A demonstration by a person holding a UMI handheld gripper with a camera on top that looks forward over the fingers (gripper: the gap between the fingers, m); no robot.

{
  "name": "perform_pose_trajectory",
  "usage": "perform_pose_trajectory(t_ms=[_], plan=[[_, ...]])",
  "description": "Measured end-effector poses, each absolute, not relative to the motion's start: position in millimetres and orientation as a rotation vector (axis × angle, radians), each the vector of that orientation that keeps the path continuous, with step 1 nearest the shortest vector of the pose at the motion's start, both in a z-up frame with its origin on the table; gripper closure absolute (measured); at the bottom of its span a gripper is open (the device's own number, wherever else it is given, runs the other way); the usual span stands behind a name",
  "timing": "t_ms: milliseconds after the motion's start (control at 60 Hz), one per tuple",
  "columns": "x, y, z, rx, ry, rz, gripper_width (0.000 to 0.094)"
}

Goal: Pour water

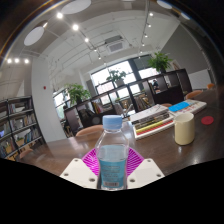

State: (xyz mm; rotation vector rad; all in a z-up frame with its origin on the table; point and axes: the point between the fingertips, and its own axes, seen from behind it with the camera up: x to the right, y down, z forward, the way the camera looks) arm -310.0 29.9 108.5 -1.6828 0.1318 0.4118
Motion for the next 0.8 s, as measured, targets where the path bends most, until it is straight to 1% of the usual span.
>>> perform_pose_trajectory(t_ms=[67,217,333,450,467,583,600,617,633,717,733,800], plan=[[-295.3,44.6,128.3,-1.642,0.243,0.533,0.0647],[-256.2,74.5,158.2,-1.538,0.526,0.821,0.0646],[-223.5,95.0,178.8,-1.369,0.782,1.099,0.0647],[-189.9,118.0,181.3,-1.179,1.017,1.305,0.0646],[-185.5,109.1,187.3,-1.162,1.047,1.33,0.0645],[-167.5,123.3,182.5,-1.007,1.224,1.474,0.0645],[-163.7,118.1,185.6,-0.984,1.246,1.494,0.0637],[-158.1,129.3,186.6,-0.952,1.264,1.509,0.0622],[-154.7,130.7,185.2,-0.929,1.29,1.521,0.0628],[-142.8,127.4,180.1,-0.834,1.397,1.584,0.062],[-138.4,135.0,175.9,-0.806,1.408,1.6,0.0617],[-124.0,135.3,177.1,-0.675,1.475,1.66,0.0621]])
